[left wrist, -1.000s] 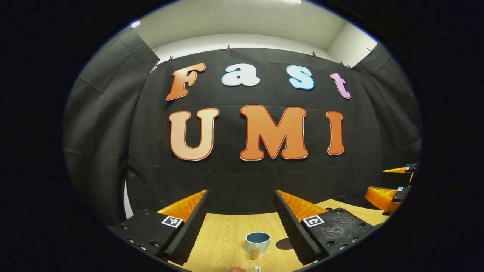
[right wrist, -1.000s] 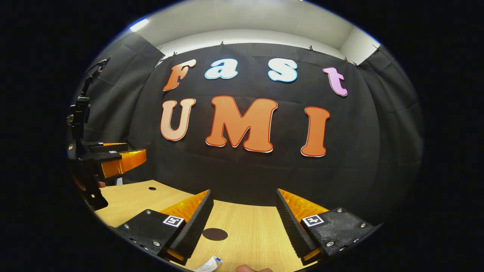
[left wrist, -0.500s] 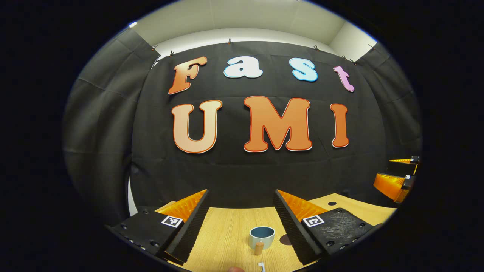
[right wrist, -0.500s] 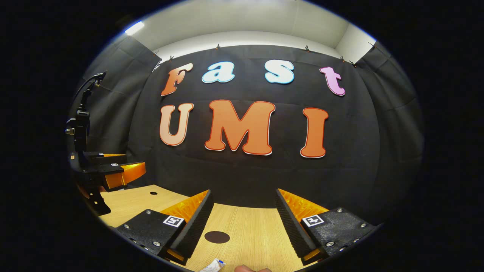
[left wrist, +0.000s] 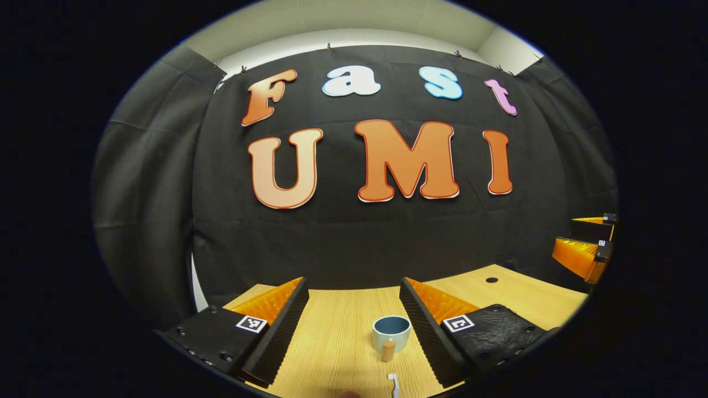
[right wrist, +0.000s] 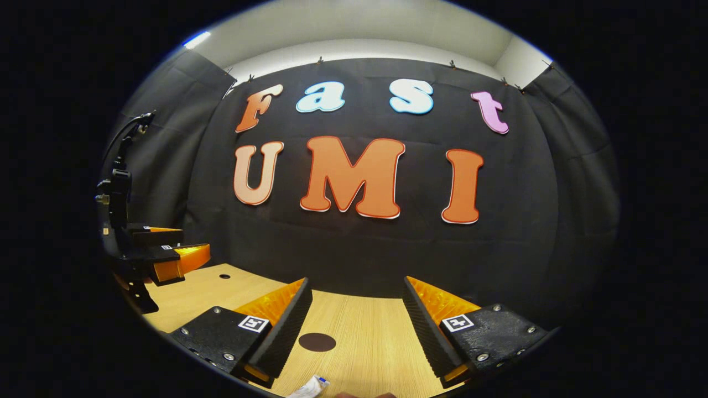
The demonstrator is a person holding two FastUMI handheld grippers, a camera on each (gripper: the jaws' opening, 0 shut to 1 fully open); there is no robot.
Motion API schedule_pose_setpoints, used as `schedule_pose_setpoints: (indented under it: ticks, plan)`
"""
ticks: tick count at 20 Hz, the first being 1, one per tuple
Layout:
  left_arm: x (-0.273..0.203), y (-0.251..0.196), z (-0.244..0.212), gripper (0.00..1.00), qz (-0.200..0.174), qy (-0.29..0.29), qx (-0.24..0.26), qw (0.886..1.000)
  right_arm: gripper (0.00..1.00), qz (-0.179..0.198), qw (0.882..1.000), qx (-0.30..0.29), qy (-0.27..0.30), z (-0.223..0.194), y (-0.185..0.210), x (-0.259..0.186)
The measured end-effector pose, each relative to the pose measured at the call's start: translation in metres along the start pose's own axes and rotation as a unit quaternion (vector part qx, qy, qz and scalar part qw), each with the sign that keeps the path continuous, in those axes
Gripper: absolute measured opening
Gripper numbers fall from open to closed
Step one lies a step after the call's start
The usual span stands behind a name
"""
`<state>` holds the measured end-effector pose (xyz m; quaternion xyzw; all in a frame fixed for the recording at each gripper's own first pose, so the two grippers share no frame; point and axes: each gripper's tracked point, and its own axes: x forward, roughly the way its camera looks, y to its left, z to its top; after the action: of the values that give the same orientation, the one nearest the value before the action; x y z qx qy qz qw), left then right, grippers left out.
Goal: Put the toothbrush and toothpaste on the desktop into the cup, then pick up the cup and place it on the coaster on the desktop.
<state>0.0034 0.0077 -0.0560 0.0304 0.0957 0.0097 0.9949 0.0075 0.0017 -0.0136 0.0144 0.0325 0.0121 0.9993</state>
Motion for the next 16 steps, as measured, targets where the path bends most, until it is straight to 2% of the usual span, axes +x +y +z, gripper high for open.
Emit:
schedule_pose_setpoints:
  ticks: [8,12,16]
  plan:
    - [0.003,-0.023,-0.054,0.98,-0.046,0.107,0.013,0.993,0.98,0.025,0.995,-0.002,0.1,-0.048,0.015,-0.003]
    - [0.0,-0.037,-0.094,0.99,-0.071,0.184,-0.007,0.98,0.97,0.041,0.986,0.008,0.16,-0.081,0.029,-0.007]
    - [-0.005,-0.043,-0.129,0.99,-0.079,0.242,-0.016,0.967,0.97,0.061,0.975,0.01,0.214,-0.115,0.043,-0.015]
